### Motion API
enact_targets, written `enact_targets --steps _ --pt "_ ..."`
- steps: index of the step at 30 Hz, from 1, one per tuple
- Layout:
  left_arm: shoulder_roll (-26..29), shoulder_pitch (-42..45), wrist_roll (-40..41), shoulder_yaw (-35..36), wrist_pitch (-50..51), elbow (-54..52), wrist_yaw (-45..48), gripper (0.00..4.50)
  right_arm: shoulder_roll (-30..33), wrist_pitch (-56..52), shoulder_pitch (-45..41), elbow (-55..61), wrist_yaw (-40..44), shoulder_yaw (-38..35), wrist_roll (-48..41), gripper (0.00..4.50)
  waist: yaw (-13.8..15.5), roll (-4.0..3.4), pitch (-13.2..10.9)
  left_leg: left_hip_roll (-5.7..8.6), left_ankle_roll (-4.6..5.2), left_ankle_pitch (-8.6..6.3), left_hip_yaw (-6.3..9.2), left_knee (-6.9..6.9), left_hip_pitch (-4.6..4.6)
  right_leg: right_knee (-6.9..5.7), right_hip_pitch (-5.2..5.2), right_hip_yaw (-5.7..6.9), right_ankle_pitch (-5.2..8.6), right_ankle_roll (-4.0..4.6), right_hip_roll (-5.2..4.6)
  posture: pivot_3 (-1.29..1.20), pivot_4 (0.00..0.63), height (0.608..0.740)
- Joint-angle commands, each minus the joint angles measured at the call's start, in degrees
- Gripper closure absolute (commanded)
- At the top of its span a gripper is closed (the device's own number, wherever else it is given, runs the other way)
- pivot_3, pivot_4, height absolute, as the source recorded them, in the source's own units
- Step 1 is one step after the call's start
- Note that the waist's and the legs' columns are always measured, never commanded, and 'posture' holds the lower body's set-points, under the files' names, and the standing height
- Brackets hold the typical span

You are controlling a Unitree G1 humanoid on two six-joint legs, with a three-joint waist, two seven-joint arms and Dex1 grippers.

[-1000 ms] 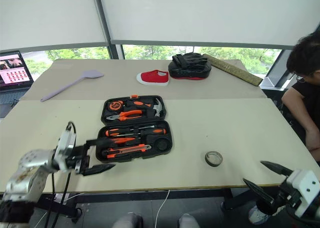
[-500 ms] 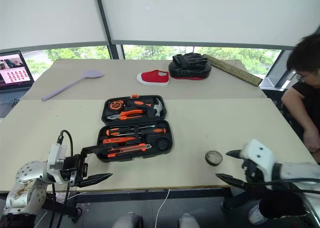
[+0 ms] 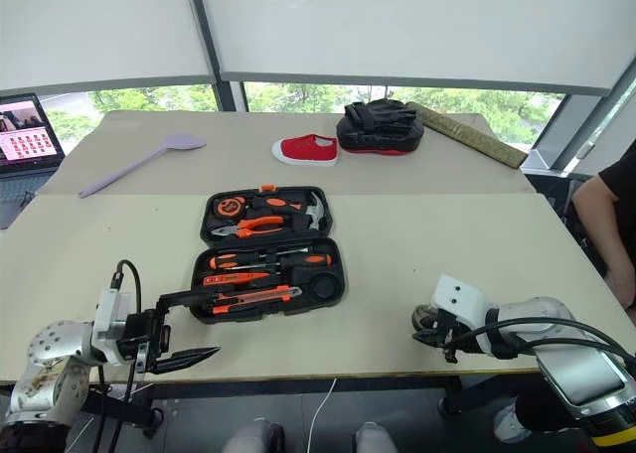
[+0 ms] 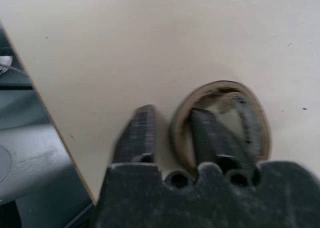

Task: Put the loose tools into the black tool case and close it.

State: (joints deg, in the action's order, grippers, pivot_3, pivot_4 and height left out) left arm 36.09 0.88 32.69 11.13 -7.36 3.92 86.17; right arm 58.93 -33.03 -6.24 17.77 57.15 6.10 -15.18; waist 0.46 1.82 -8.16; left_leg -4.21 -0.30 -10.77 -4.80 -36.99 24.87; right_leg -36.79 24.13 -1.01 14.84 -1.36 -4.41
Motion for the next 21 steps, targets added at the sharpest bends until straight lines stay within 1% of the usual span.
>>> enact_targets --steps 1,3,5,7,9,10,13,17,21 --pt "0.17 -0.93 1.28 0.90 -1.13 -3.05 -0.11 0.00 0.97 -0.37 -1.84 0.08 1.99 -0.68 -0.09 4.43 0.09 0.00 0.00 -0.01 0.00 0.00 0.00 -0.01 0.00 0.00 0.00 0.00 0.00 -0.01 0.00 0.00 0.150 0.740" --pt "-0.10 -1.37 1.61 1.09 -1.05 -3.79 -0.73 0.00 -0.31 -0.20 -3.87 0.49 3.77 -0.84 -1.96 4.43 0.12 0.00 0.00 0.00 0.00 0.01 -0.01 -0.02 0.00 -0.01 0.00 0.00 -0.01 0.00 0.00 0.00 0.150 0.740" --pt "-0.38 -1.66 2.97 2.06 -0.19 -5.43 -2.05 0.00 -6.39 -4.75 -11.35 4.07 5.23 -0.89 -10.24 4.43 -0.32 0.01 -0.01 -0.01 0.00 0.01 -0.01 -0.02 0.00 -0.01 0.00 0.00 -0.03 0.03 0.01 0.00 0.150 0.740" --pt "-0.23 -1.36 3.85 2.85 1.16 -6.99 -3.87 0.00 -10.94 -9.55 -18.43 5.12 5.09 1.66 -13.05 4.43 -1.23 0.14 -0.12 -0.19 -0.01 0.01 -0.02 -0.02 -0.08 -0.05 0.01 -0.05 -0.11 0.12 0.19 0.00 0.150 0.740" --pt "-0.18 -1.03 4.04 3.33 2.18 -7.52 -5.65 0.00 -13.63 -11.47 -24.02 3.54 5.35 6.25 -11.13 4.43 -1.37 0.14 -0.16 -0.23 -0.03 0.04 0.16 -0.01 -0.10 -0.11 -0.01 -0.07 -0.10 0.12 0.39 0.00 0.150 0.740" --pt "-0.09 -1.21 3.85 3.42 2.29 -7.47 -6.05 0.00 -15.02 -11.69 -27.22 1.60 5.70 9.75 -8.96 4.43 -1.31 0.14 -0.16 -0.32 -0.04 0.05 0.12 -0.01 -0.21 -0.15 -0.04 -0.09 -0.12 0.18 0.46 0.00 0.150 0.740" --pt "0.11 -1.66 3.40 3.44 2.32 -7.32 -6.68 0.00 -17.91 -10.26 -32.87 -3.54 6.11 16.09 -4.37 4.43 -1.10 0.17 -0.16 -0.39 -0.04 0.05 0.06 -0.01 -0.21 -0.18 0.01 -0.09 -0.15 0.38 0.50 0.00 0.150 0.740" --pt "-0.04 -2.66 3.31 3.85 2.43 -8.24 -8.27 0.00 -23.70 -8.33 -37.80 -11.61 4.35 19.47 -0.44 4.43 -0.90 0.17 -0.17 -0.37 -0.04 0.05 -0.02 -0.01 -0.11 -0.19 0.10 -0.08 -0.15 0.41 0.46 0.00 0.150 0.740" --pt "-0.05 -4.17 3.14 4.25 2.07 -9.05 -9.66 0.00 -26.25 -6.84 -39.66 -16.88 4.50 21.89 2.97 4.43 -0.96 0.17 -0.17 -0.38 -0.04 0.04 -0.03 0.00 -0.08 -0.23 0.13 -0.08 -0.16 0.42 0.47 0.00 0.150 0.740"
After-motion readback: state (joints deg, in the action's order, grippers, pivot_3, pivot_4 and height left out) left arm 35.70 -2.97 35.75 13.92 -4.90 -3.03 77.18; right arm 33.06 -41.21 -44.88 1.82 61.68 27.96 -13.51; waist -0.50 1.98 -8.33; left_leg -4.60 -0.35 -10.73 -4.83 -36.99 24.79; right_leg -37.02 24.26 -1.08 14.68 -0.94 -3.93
